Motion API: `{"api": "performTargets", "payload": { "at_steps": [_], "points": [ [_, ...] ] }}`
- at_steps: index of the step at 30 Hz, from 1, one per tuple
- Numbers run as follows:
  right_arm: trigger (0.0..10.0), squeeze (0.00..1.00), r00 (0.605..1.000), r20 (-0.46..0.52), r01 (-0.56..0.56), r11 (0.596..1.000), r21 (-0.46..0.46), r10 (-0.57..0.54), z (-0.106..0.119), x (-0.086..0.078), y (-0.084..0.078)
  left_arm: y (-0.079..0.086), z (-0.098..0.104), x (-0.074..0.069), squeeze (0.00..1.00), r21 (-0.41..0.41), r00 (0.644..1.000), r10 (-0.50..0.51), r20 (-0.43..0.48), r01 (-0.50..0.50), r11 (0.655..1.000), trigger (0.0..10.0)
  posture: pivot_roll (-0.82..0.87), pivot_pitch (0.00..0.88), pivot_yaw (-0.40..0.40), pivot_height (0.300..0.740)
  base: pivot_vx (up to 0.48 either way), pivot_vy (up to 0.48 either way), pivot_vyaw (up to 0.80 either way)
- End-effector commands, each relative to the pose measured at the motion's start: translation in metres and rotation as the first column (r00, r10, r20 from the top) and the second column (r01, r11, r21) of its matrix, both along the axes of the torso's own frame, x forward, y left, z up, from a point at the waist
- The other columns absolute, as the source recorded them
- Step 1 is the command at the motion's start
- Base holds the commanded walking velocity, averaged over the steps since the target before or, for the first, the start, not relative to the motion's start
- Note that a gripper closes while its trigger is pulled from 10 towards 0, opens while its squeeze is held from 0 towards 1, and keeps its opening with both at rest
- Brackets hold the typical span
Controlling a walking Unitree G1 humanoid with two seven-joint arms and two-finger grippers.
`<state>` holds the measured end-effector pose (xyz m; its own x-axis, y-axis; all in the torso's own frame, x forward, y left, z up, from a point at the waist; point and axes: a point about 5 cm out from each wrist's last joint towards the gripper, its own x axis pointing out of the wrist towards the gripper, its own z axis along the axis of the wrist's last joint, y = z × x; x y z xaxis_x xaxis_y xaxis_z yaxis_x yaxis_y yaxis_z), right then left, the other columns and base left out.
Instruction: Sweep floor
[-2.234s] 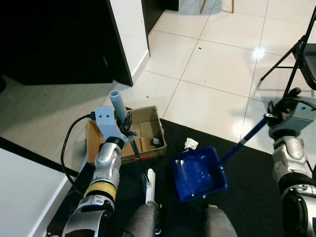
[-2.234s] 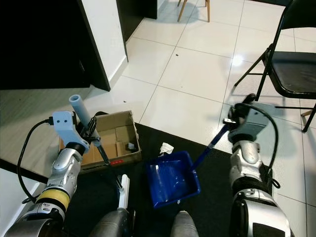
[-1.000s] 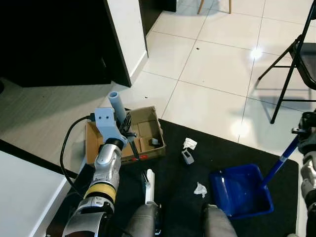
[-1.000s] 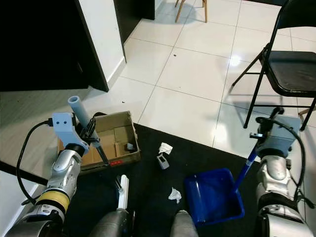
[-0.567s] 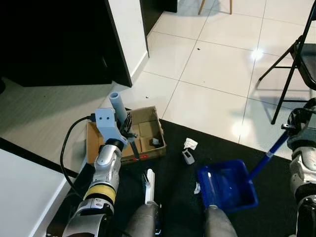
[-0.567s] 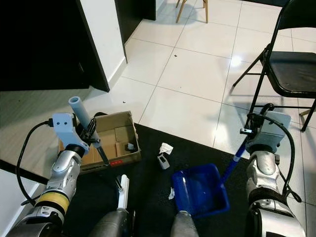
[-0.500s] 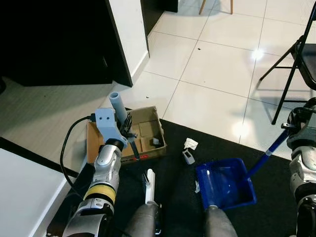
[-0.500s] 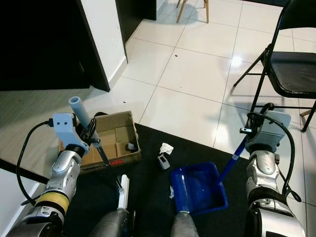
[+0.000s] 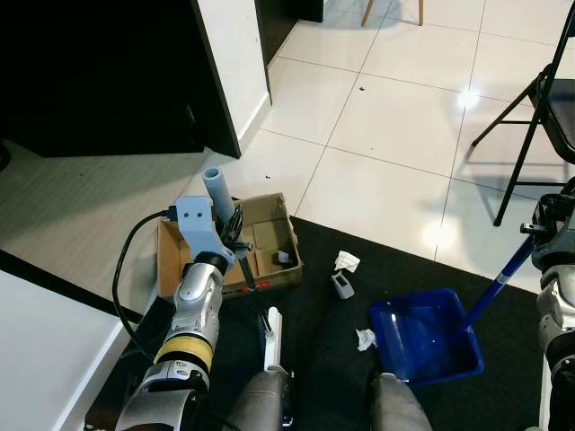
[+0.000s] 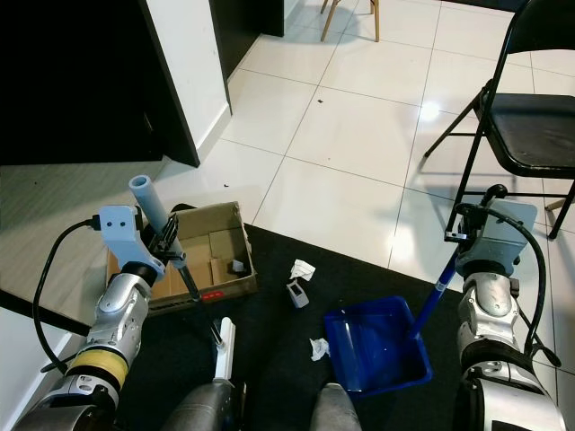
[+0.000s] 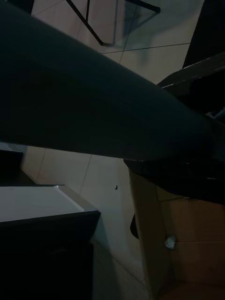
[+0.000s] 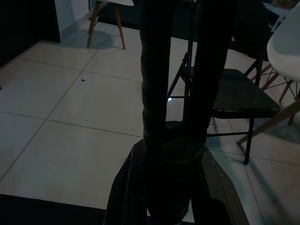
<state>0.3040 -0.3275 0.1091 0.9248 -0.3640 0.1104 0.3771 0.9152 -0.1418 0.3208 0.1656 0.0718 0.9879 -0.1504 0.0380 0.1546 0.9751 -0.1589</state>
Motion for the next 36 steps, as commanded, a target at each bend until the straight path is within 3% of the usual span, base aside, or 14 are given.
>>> {"api": "performTargets", "payload": {
  "at_steps": [1, 8, 16, 20, 25, 36],
  "points": [
    [10.0, 0.00, 1.000, -0.014, 0.021, 1.000, -0.020, -0.022, -0.001, -0.005, -0.007, -0.011, -0.012, -0.007, 0.00, -0.062, 0.998, -0.027, -0.048, 0.024, 0.998, 10.0, -0.01, 0.195, 0.045, 0.740, 0.000, 0.000, 0.00],
    [10.0, 0.00, 0.997, -0.032, 0.067, 0.997, -0.030, -0.068, -0.003, -0.009, -0.013, -0.012, -0.011, -0.007, 0.00, -0.060, 0.998, -0.038, -0.044, 0.035, 0.998, 10.0, 0.00, 0.218, 0.049, 0.740, 0.000, 0.000, 0.00],
    [10.0, 0.00, 0.992, 0.029, 0.125, 0.992, -0.001, -0.125, 0.010, -0.008, -0.023, -0.013, -0.012, -0.008, 0.00, -0.064, 0.998, -0.050, -0.042, 0.047, 0.997, 10.0, 0.00, 0.232, 0.055, 0.740, 0.000, 0.000, 0.00],
    [10.0, 0.00, 0.988, 0.048, 0.147, 0.987, 0.056, -0.150, 0.011, -0.006, -0.025, -0.014, -0.012, -0.009, 0.00, -0.068, 0.998, -0.052, -0.041, 0.049, 0.996, 10.0, 0.00, 0.232, 0.051, 0.740, 0.000, 0.000, 0.00],
    [10.0, 0.00, 0.995, 0.034, 0.087, 0.984, 0.154, -0.093, -0.001, 0.000, -0.007, -0.016, -0.010, -0.008, 0.00, -0.081, 0.998, -0.051, -0.035, 0.048, 0.996, 10.0, 0.00, 0.230, 0.045, 0.740, 0.000, 0.000, 0.00],
    [10.0, 0.00, 0.999, -0.007, 0.040, 0.987, 0.158, -0.039, -0.019, -0.003, 0.010, -0.018, -0.011, -0.009, 0.00, -0.088, 0.998, -0.055, -0.037, 0.052, 0.995, 10.0, 0.00, 0.227, 0.041, 0.740, 0.000, 0.000, 0.00]
  ]
}}
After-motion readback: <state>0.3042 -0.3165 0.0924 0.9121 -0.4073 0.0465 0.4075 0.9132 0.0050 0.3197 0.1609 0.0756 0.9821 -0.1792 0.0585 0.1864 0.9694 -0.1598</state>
